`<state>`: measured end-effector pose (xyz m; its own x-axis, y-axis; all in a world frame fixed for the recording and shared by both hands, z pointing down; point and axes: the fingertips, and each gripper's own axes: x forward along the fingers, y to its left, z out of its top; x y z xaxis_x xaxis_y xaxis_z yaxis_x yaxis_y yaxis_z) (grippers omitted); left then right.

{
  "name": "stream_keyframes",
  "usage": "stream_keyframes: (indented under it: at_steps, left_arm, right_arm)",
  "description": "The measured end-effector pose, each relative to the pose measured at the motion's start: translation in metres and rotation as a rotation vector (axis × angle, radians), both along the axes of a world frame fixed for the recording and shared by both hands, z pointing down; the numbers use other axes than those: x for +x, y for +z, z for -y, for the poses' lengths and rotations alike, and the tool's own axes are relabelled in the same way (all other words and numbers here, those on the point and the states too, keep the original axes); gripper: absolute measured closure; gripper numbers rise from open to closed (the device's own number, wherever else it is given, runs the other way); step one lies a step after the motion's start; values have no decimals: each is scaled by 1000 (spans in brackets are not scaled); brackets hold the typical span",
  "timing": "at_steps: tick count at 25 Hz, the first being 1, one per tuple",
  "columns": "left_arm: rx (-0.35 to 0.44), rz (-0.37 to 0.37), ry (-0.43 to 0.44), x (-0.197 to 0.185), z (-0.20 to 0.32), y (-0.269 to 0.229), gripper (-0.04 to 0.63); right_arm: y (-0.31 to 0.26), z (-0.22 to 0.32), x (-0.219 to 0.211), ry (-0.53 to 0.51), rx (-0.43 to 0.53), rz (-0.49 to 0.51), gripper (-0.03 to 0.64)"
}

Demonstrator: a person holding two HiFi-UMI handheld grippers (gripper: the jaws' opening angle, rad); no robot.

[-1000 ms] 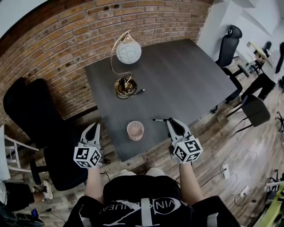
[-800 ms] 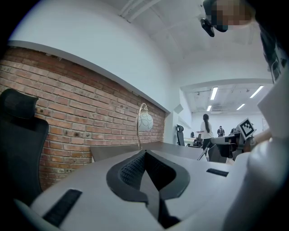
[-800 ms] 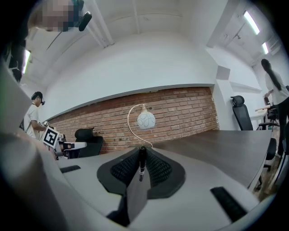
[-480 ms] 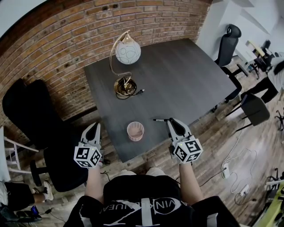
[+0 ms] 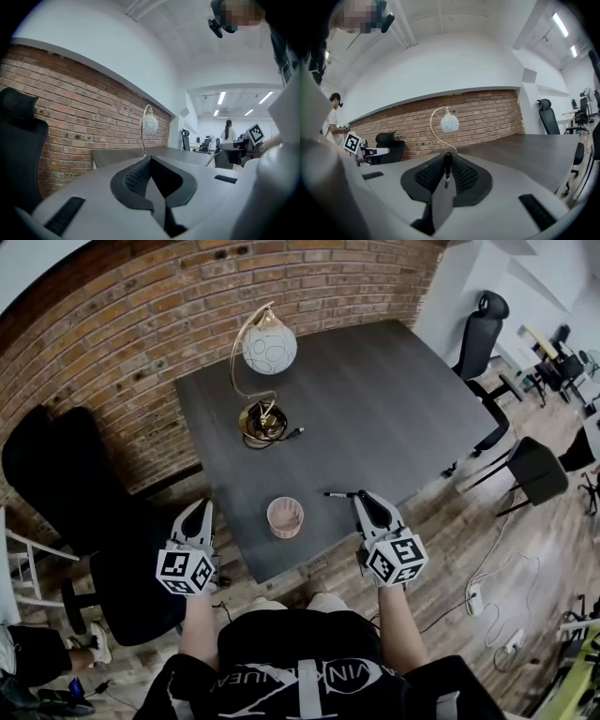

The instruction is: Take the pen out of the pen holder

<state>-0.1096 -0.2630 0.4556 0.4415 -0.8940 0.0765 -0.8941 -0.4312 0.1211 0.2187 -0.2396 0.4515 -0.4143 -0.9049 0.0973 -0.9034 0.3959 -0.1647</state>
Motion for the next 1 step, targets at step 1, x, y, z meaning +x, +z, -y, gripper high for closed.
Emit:
stream_keyframes:
  at_steps: [1]
  left_arm:
    - [0, 0, 1, 0, 0, 0, 581]
  right_arm:
    - [0, 0, 0, 0, -1, 0, 560]
